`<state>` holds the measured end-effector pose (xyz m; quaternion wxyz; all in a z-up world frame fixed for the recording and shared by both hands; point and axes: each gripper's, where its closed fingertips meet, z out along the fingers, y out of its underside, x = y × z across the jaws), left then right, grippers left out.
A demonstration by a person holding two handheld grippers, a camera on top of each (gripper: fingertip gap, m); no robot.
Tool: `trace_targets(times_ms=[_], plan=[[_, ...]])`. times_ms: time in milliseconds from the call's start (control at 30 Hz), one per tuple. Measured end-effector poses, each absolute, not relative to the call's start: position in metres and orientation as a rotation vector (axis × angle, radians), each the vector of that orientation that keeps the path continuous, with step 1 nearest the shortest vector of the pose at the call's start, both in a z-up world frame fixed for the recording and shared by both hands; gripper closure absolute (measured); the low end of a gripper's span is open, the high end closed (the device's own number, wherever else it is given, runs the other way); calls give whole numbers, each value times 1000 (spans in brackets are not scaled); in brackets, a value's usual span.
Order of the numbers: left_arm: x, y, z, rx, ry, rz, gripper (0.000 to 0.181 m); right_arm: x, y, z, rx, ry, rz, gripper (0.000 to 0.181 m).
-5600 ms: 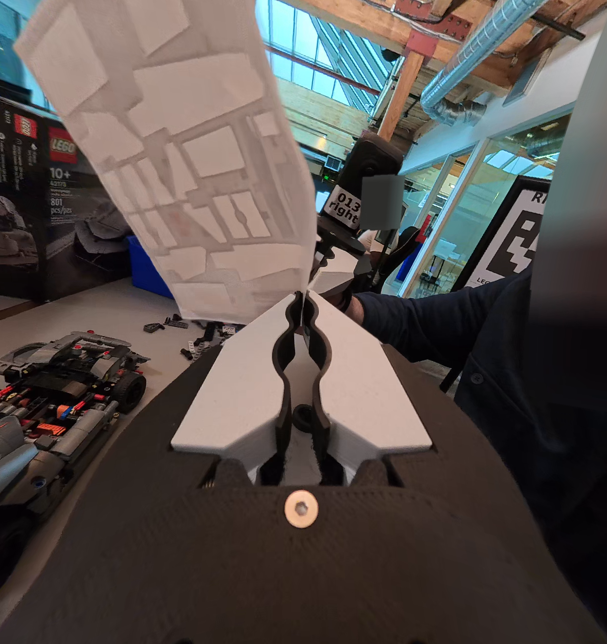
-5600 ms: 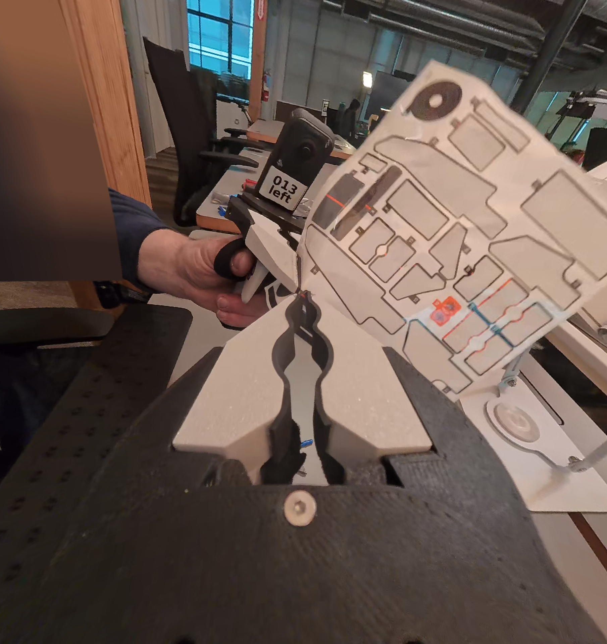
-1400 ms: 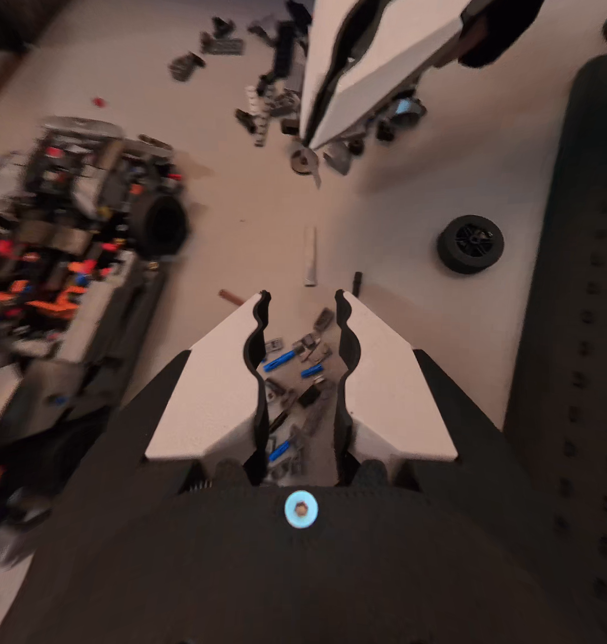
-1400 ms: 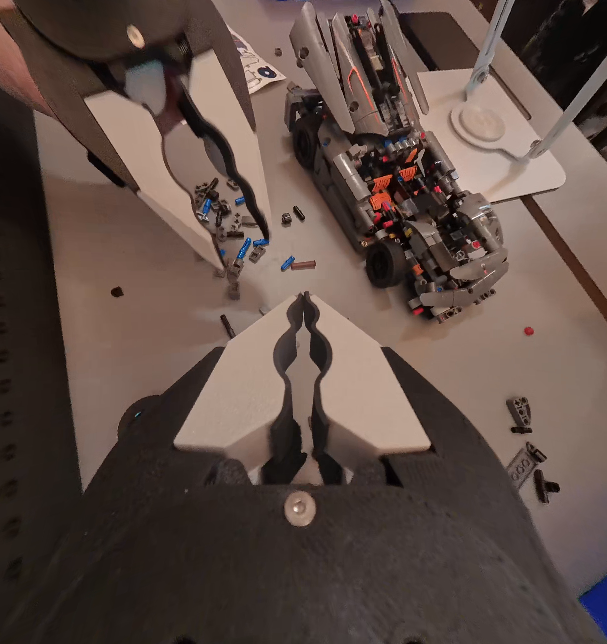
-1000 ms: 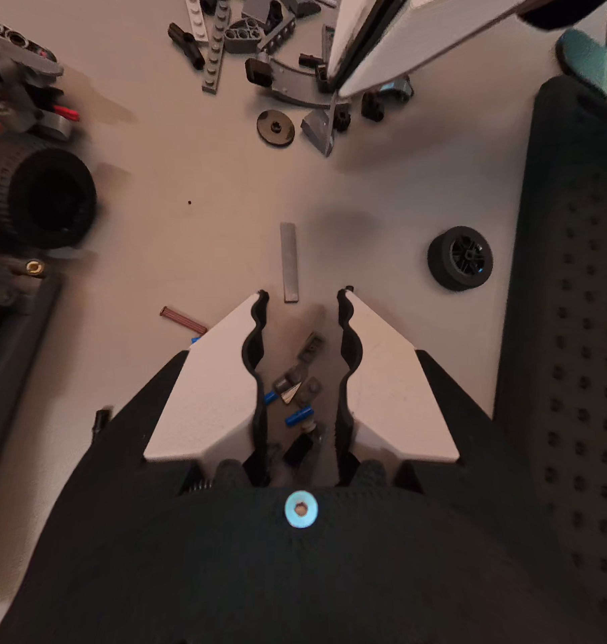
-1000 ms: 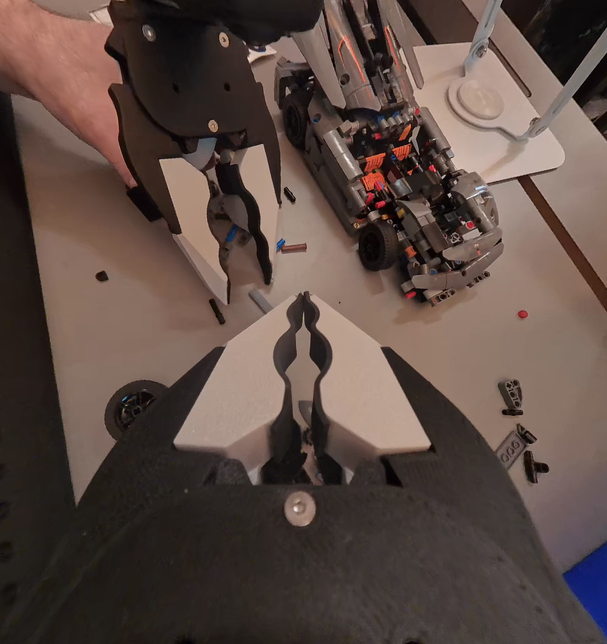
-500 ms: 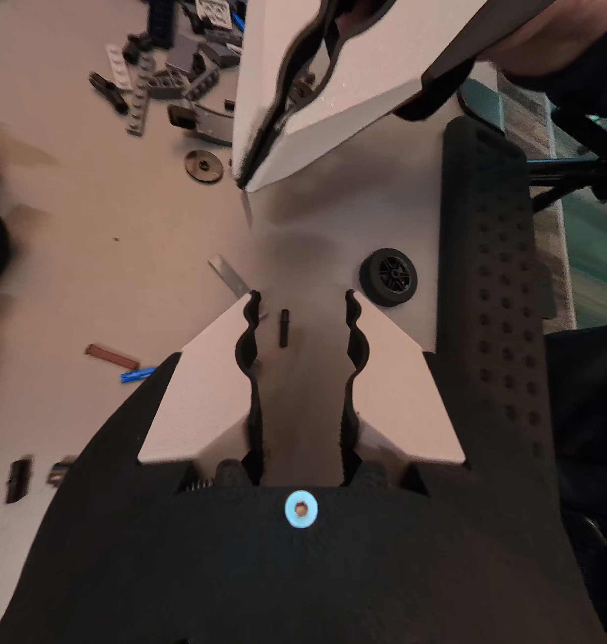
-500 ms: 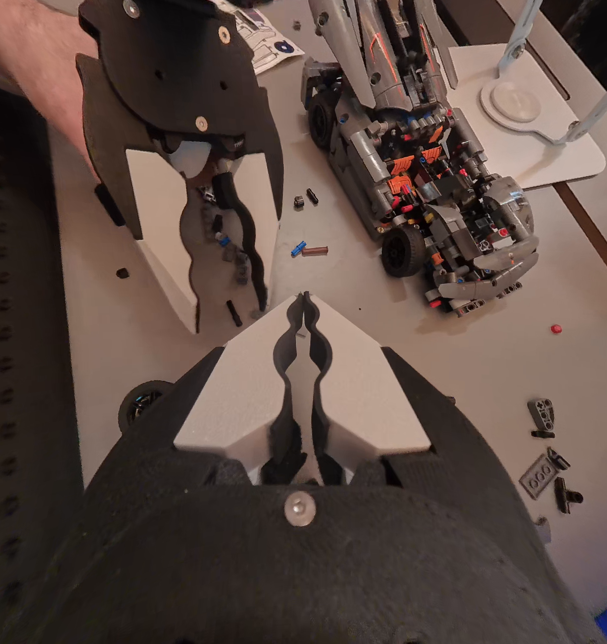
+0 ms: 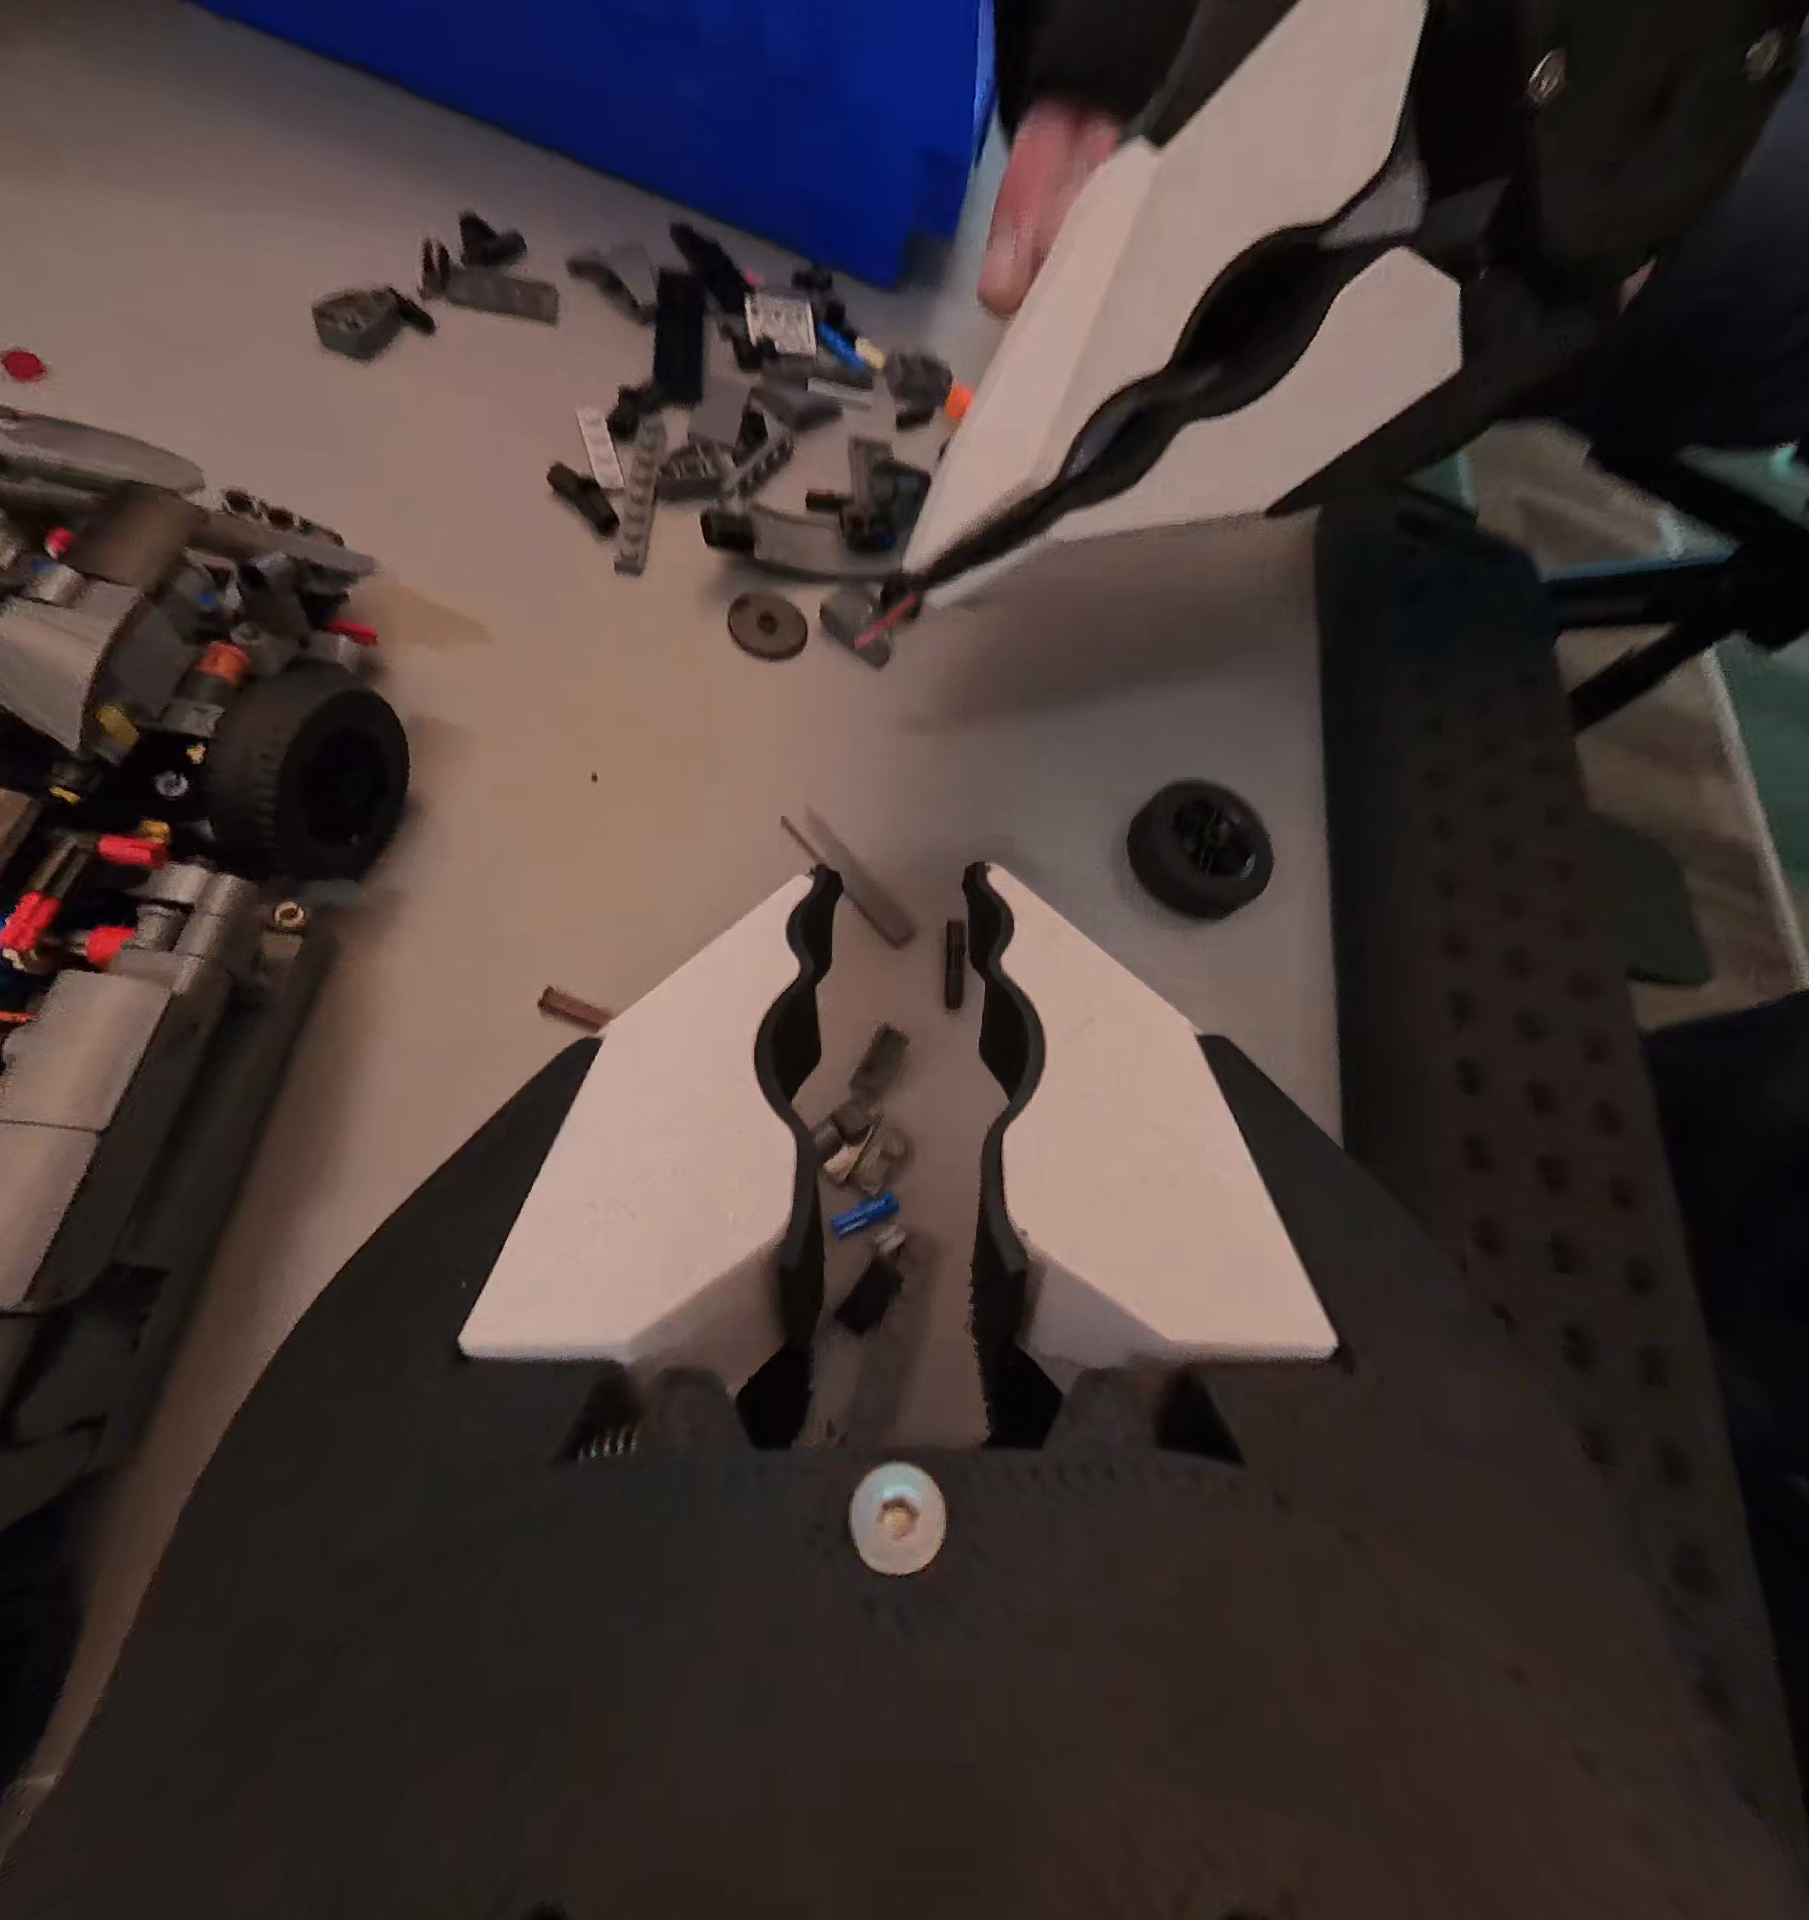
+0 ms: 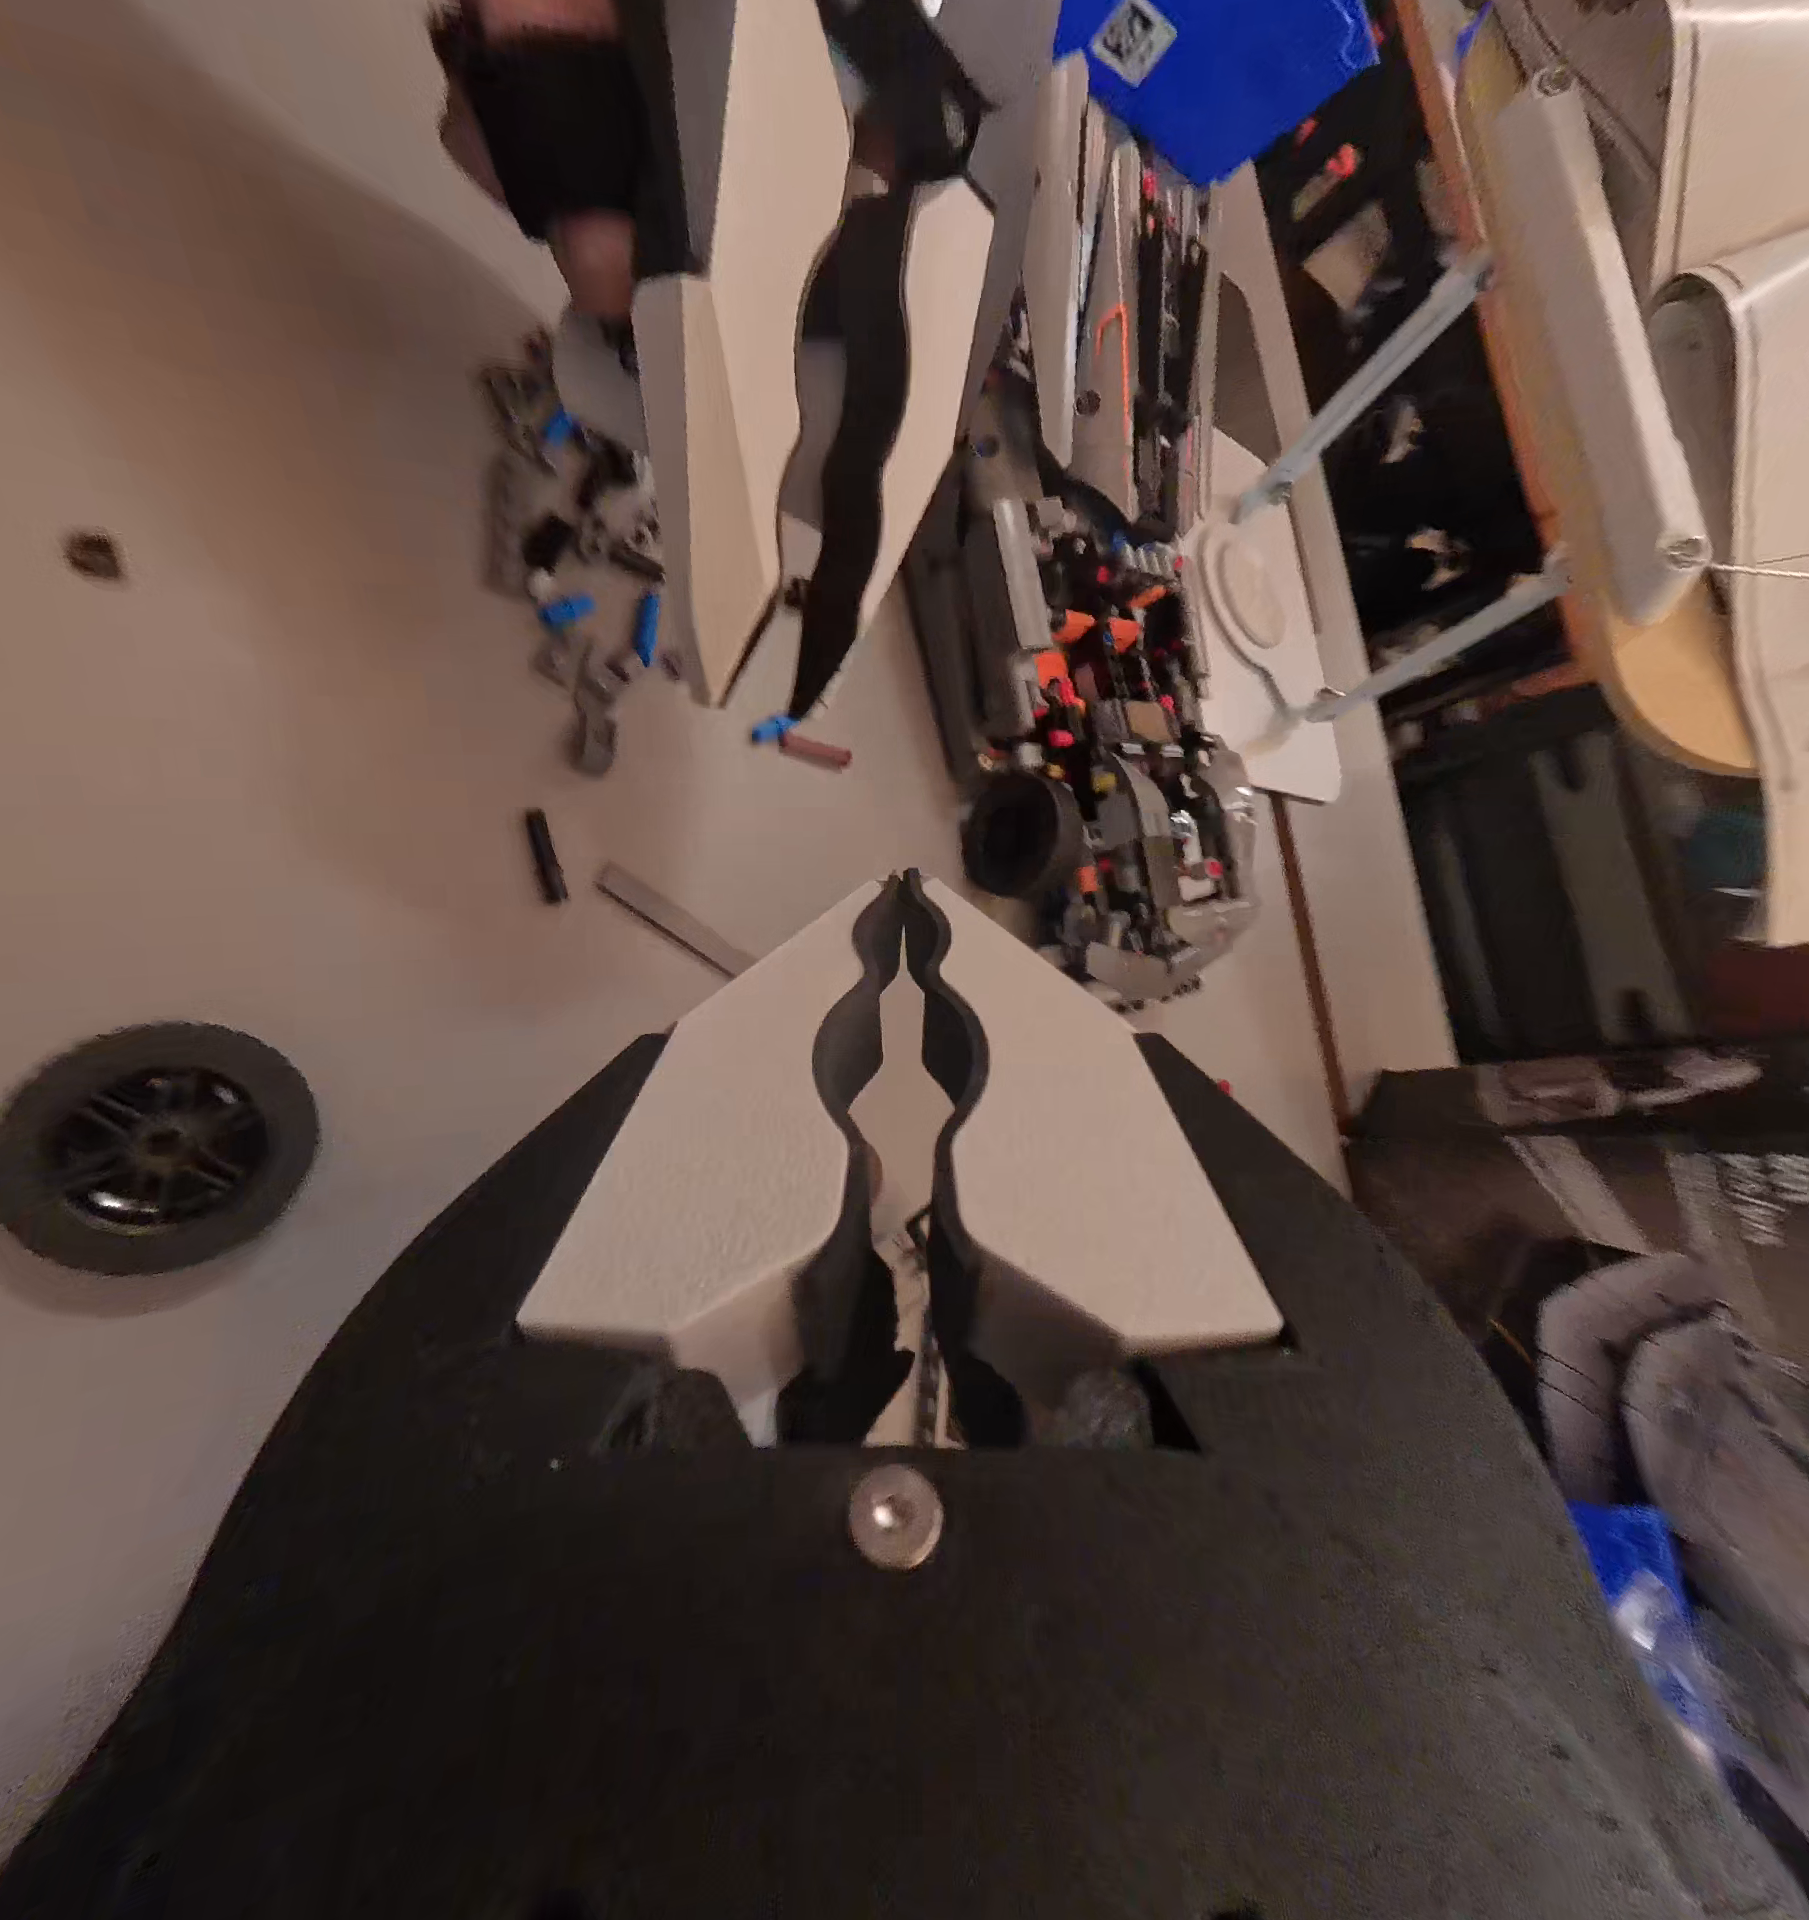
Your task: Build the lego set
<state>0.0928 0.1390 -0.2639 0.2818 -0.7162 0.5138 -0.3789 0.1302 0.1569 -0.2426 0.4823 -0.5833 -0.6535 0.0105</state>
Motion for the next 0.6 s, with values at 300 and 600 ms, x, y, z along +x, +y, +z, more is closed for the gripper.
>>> trace_targets(times_ms=[300, 600], plan=[[87, 141, -300, -1944, 1559, -846, 153, 116, 142, -265, -1234, -1653, -251, 181], [86, 146, -311, -1899, 1719, -773, 153, 105, 137, -290, -1067, -1777, -444, 181]])
